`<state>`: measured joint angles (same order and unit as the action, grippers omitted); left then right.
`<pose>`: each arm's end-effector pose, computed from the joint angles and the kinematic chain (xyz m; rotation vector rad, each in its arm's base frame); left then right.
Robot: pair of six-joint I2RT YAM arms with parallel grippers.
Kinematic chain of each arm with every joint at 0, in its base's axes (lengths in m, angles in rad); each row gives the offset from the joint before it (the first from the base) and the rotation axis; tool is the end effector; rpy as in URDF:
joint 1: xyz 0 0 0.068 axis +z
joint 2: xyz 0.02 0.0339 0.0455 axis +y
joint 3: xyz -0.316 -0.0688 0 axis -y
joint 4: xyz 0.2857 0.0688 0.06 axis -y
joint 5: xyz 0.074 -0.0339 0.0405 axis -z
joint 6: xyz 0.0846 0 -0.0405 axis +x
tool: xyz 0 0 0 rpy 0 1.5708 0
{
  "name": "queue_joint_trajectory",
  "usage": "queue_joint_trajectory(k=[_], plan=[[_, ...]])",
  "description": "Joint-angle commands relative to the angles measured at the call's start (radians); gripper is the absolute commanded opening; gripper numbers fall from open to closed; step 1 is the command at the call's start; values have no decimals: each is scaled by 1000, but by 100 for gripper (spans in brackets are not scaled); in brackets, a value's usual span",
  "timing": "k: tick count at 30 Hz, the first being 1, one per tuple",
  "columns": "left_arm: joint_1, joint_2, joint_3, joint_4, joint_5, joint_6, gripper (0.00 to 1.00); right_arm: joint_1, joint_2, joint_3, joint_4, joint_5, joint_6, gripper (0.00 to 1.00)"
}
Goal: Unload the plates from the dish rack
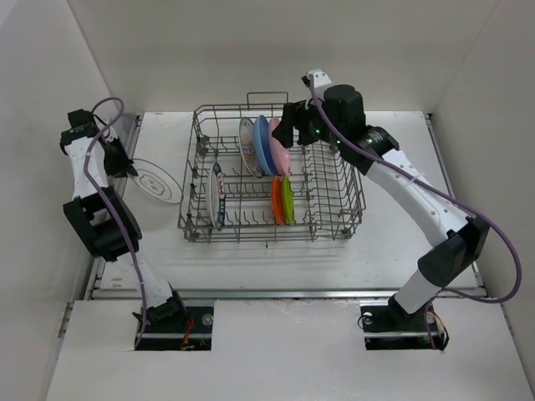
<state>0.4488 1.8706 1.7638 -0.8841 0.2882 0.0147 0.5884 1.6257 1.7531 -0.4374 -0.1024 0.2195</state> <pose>0.4508 0.1904 0.3149 -0.4342 2.4731 -0.1824 0.3809 0.2646 0.4766 -0.4249 1.8840 0.6445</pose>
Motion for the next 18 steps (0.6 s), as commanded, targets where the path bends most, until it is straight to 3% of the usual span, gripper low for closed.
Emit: queue_joint_trajectory(k=[1,6,8,11,16,18], plan=[[51,16,-1,85,175,-35,0,13,2,20,45,-39,-11,79],[60,79,-46,53,163,7,0,34,39,20,45,-39,9,79],[60,105,-55,53,163,51,13,34,39,9,45,-39,18,79],[60,134,-55,11,114,60,20,34,25,-12,45,-29,18,79],[50,211,45,-93,42,79,16,34,-12,-76,78,13,18,79],[35,245,78,-127,8,91,21,34,-12,-76,78,38,18,79]])
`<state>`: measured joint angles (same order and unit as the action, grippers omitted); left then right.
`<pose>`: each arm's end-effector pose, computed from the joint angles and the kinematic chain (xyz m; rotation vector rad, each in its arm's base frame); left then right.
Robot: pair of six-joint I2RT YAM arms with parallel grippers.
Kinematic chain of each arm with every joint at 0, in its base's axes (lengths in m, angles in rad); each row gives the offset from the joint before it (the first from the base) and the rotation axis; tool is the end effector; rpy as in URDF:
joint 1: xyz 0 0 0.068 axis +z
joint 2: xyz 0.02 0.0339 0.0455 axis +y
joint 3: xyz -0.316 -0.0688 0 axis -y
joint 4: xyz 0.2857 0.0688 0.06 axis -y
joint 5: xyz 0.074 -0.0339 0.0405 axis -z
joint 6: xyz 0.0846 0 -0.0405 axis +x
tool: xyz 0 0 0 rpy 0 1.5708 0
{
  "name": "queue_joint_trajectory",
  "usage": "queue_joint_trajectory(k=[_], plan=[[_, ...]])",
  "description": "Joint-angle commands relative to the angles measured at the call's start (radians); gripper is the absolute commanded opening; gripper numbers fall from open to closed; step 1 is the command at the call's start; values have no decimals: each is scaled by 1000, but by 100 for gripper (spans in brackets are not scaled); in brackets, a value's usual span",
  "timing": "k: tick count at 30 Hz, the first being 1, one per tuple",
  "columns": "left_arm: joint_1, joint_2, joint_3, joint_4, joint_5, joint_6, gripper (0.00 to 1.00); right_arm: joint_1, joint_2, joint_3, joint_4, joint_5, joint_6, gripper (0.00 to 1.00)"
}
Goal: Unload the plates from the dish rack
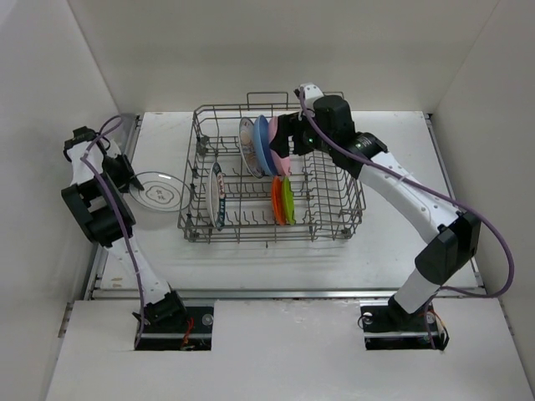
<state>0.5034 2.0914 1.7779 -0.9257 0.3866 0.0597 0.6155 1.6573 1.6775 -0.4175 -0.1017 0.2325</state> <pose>0.4683 0.2215 0.2125 -0.5067 2.6472 -0.3813 0.3850 0.2827 0.4329 -0.4523 1.9732 0.6472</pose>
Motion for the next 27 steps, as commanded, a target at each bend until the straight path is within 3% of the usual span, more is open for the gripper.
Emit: queue_joint_trajectory(k=[1,4,5,6,12,18,21,22,23,27], plan=[[-32,24,80,-103,-104,46,24,7,-44,8,49,37,5,79],[-42,24,89,-124,-121,60,41,7,-62,-12,49,60,5,79],[-42,24,78,-114,-121,60,41,7,-62,-12,49,60,5,79],[-42,12,78,-114,-121,60,47,7,-73,-12,49,69,5,79],[-42,-37,144,-163,-69,60,48,7,-91,-45,40,88,5,79],[-103,-175,299,-242,-58,51,58,7,-125,-90,40,106,14,79],[-222,-267,391,-286,-15,95,67,7,-146,-108,40,115,14,79],[-314,-280,414,-301,9,110,71,7,-146,-108,40,115,14,79],[-366,-280,472,-355,9,149,81,7,-146,-122,40,125,14,79],[-586,-289,545,-449,51,215,100,7,-177,-156,29,134,24,79]])
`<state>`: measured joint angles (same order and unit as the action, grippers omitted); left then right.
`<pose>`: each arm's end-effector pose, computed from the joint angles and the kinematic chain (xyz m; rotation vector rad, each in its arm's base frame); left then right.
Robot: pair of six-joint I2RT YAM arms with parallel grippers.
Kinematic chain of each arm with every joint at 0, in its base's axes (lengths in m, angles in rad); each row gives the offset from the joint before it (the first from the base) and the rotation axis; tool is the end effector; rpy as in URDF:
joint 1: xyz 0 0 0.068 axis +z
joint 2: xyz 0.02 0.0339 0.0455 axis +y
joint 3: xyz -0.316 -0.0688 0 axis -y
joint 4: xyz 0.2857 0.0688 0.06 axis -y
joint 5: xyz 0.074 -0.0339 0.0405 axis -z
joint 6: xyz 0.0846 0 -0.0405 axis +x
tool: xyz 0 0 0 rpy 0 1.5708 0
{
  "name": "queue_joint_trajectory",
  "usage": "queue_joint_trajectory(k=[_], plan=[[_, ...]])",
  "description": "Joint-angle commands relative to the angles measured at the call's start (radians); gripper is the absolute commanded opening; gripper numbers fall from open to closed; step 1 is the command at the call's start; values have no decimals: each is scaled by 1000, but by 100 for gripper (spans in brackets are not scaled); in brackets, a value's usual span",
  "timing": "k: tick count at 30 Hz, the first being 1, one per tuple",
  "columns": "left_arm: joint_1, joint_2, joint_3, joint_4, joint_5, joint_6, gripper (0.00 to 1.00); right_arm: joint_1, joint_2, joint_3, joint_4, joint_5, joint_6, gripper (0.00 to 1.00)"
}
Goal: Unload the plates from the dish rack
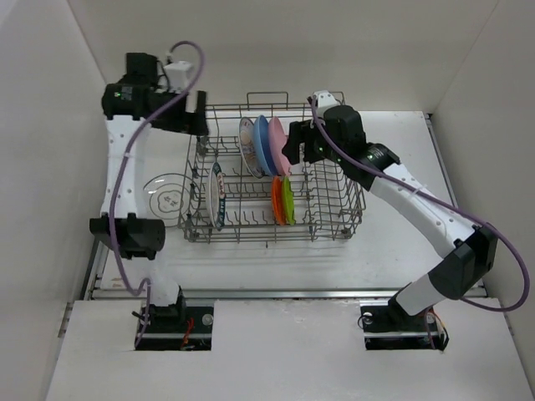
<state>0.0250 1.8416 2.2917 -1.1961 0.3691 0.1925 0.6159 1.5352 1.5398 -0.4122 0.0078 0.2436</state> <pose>0.4486 -0.0193 0.4925 0.3743 2.2444 -0.3132 0.3594 0.2535 0.4277 -0.3688 1.9862 0.5462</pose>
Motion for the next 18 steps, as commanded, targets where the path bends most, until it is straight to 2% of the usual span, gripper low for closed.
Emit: queue_joint_trajectory(k=[1,6,8,9,11,16,18], plan=[[-137,-39,31,-178,68,91,100,7,-55,-18,13,24,13,79],[-339,-4,-5,-190,-195,125,100,7,-109,-72,-6,49,13,79],[-396,18,-5,-203,-315,134,100,7,-121,-95,-20,58,13,79],[-430,30,-15,-203,-420,116,100,7,-136,-95,-31,58,22,79],[-444,18,-43,-175,-505,107,100,7,-168,-125,-31,67,22,79],[-468,1,-150,-155,-590,105,95,7,-222,-176,-31,89,31,79],[-468,1,-187,-194,-576,105,87,7,-234,-201,-31,98,31,79]])
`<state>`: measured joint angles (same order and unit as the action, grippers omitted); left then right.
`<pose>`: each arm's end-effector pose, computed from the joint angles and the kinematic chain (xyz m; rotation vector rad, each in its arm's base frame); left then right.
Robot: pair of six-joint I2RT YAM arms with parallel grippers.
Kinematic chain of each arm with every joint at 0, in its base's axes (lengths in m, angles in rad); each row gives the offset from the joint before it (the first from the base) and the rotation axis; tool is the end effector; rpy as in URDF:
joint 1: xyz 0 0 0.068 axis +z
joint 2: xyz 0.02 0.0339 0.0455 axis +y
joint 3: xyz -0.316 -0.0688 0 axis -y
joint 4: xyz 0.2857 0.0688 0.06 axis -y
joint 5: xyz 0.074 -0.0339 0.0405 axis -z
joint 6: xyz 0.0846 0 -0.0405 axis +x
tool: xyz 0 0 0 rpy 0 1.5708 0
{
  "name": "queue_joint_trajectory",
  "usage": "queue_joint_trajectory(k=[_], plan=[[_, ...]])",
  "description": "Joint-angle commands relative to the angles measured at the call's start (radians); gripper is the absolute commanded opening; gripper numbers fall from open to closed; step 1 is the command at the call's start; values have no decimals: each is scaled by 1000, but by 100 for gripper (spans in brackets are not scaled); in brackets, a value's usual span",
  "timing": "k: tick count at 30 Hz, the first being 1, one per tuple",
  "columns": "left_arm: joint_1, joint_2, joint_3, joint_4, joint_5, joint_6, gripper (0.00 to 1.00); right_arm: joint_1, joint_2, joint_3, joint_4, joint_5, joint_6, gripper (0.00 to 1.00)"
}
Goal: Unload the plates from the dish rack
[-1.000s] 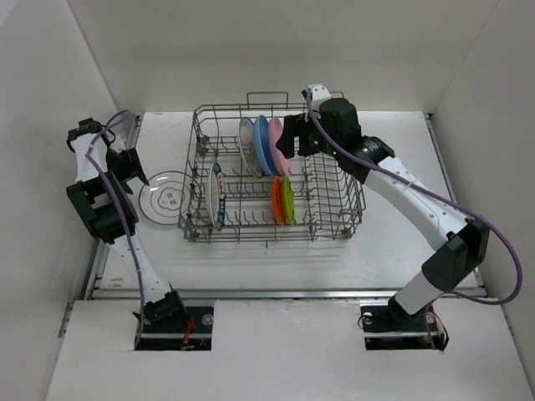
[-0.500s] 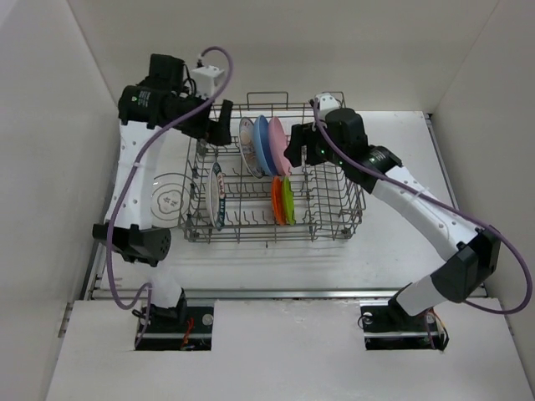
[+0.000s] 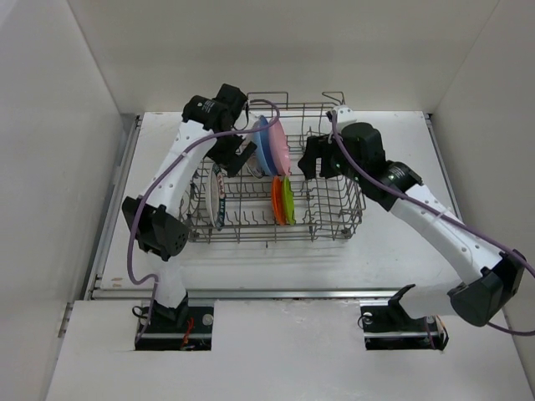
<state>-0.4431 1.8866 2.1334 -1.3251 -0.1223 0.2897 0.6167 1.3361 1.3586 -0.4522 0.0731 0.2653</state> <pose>0.4157 -0.1858 0.4027 0.9077 2.4789 0.1103 0.3093 0.2117 0.4213 -0.3084 2.0099 0.4896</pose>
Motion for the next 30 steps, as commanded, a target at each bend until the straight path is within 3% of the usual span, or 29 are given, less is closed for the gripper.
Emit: queue_joint_trajectory(k=[1,6,7,10,11,13,19,25,30], plan=[[0,-18,-29,-77,-85,8,85,6,-47,-19,9,33,18,79],[0,-7,-76,-88,-40,-3,63,6,-58,-46,9,44,18,79],[9,-7,-76,-88,-31,-3,49,6,-67,-55,9,44,18,79],[20,-7,-89,-98,-1,-14,25,6,-78,-81,21,53,28,79],[20,5,-78,-98,19,-35,10,6,-87,-93,30,53,40,79],[29,15,-57,-112,50,-47,0,6,-101,-142,62,98,55,79],[38,5,-6,-112,72,-58,0,6,-114,-164,55,143,84,79],[26,-64,120,-39,-88,-58,0,6,-103,-142,55,143,84,79],[-2,-139,140,50,-163,-49,0,6,-94,-112,37,143,74,79]])
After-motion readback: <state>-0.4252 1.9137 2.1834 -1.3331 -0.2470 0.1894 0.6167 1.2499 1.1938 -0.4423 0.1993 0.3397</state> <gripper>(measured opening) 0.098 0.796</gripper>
